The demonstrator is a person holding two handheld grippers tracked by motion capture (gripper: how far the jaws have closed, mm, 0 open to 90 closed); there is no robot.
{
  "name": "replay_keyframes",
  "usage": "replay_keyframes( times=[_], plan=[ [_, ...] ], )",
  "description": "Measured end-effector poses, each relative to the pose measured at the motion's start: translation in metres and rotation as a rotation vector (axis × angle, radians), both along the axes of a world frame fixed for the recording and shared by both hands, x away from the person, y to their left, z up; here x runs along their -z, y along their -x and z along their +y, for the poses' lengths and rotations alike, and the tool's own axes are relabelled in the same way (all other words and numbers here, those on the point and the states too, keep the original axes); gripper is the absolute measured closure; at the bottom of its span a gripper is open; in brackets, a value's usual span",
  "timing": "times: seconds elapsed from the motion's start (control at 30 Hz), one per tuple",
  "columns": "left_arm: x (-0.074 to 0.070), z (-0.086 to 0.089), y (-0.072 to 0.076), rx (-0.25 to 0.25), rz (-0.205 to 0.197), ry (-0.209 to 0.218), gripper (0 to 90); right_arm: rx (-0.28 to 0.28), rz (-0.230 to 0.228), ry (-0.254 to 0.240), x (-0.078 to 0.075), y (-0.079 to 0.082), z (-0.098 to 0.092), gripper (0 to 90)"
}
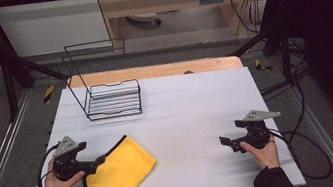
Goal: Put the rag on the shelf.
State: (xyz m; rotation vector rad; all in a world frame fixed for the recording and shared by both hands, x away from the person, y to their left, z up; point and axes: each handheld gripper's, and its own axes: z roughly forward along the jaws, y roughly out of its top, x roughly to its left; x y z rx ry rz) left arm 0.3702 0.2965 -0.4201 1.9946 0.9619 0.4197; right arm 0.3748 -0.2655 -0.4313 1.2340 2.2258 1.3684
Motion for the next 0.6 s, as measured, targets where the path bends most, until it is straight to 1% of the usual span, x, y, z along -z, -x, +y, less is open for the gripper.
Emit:
replay_keyframes(
  times=[0.07, 0.17, 0.2, 0.23, 0.3, 0.33, 0.37, 0.47, 0.5, 0.53, 0.57, 0.6],
  plan=[
    [-0.001, -0.004, 0.0, -0.001, 0.003, -0.002, 7.3, 0.003, -0.004, 0.001, 0.0, 0.0, 0.0, 1.4],
    [-0.003, -0.01, 0.001, 0.005, 0.009, -0.016, 7.3, 0.004, -0.004, 0.008, 0.0, 0.0, 0.001, 1.3],
    [-0.004, -0.016, 0.002, 0.009, 0.013, -0.02, 7.3, 0.003, -0.003, 0.007, 0.0, 0.0, 0.001, 1.3],
    [-0.004, -0.016, 0.002, 0.009, 0.013, -0.02, 7.4, 0.003, -0.004, 0.007, 0.0, 0.0, 0.001, 1.3],
    [-0.005, -0.022, 0.003, 0.018, 0.015, -0.026, 7.8, 0.003, -0.008, 0.009, -0.001, 0.0, 0.001, 1.3],
    [-0.006, -0.028, 0.004, 0.028, 0.015, -0.031, 8.0, 0.004, -0.008, 0.008, -0.001, 0.0, 0.001, 1.3],
    [-0.006, -0.028, 0.004, 0.028, 0.015, -0.031, 8.5, 0.004, -0.007, 0.008, 0.0, 0.0, 0.002, 1.3],
    [-0.007, -0.039, 0.006, 0.047, 0.018, -0.037, 9.5, 0.005, -0.003, 0.011, 0.0, 0.0, 0.002, 1.3],
    [-0.008, -0.047, 0.008, 0.058, 0.02, -0.041, 9.9, 0.006, -0.003, 0.01, 0.0, 0.001, 0.003, 1.3],
    [-0.008, -0.047, 0.008, 0.058, 0.02, -0.041, 10.4, 0.005, -0.003, 0.01, 0.0, 0.001, 0.003, 1.3],
    [-0.008, -0.051, 0.009, 0.064, 0.019, -0.043, 10.9, 0.005, -0.003, 0.01, 0.0, 0.0, 0.003, 1.3],
    [-0.01, -0.06, 0.011, 0.07, 0.02, -0.046, 11.5, 0.006, -0.003, 0.01, 0.0, 0.001, 0.003, 1.3]
  ],
)
